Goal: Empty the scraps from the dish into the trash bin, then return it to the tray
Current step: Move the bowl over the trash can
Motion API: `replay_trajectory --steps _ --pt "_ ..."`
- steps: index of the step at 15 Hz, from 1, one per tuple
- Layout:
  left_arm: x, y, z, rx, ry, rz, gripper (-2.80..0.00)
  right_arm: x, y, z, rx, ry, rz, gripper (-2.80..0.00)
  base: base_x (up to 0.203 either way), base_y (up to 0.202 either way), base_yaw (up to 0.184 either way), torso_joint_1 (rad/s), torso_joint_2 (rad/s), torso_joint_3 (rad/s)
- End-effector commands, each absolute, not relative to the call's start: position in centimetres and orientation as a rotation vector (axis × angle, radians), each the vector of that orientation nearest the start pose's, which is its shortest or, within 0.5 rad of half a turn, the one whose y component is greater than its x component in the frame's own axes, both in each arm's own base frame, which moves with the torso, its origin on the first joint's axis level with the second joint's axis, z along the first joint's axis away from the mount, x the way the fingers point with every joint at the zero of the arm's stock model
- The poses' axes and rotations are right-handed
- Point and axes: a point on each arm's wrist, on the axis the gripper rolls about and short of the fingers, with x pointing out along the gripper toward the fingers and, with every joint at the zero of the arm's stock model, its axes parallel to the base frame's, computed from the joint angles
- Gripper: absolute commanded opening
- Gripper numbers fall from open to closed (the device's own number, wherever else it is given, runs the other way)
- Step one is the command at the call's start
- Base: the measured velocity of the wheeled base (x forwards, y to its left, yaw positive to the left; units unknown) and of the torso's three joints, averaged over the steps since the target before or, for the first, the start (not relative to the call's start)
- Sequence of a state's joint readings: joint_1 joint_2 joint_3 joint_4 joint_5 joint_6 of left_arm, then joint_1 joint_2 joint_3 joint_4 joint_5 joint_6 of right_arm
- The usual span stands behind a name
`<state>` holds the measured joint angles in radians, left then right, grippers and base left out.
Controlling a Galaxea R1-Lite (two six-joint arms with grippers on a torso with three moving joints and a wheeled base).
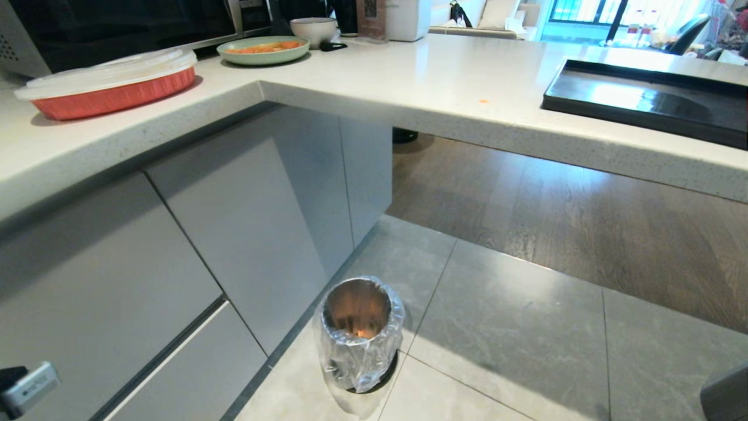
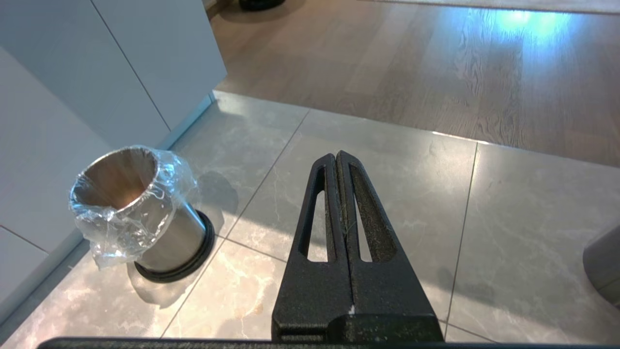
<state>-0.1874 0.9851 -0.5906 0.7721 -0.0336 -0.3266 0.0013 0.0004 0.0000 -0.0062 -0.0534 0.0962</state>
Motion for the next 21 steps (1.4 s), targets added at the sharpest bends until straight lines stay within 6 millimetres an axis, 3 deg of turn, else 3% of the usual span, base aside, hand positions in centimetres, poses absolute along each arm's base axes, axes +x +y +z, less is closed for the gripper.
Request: replay_trajectory --steps 1,21 --pt "6.29 -1.28 15.78 -0.201 1.19 -0.002 -2.8 -2.28 -0.12 7.63 0.098 -0.01 -0.052 -2.8 0.0 0.0 0.0 0.004 0.0 -0.139" --pt "6.01 -1.87 15.96 -0.146 1.172 -0.097 -2.8 -2.28 -0.12 7.62 0.098 -0.01 -0.052 -2.8 0.0 0.0 0.0 0.004 0.0 -0.195"
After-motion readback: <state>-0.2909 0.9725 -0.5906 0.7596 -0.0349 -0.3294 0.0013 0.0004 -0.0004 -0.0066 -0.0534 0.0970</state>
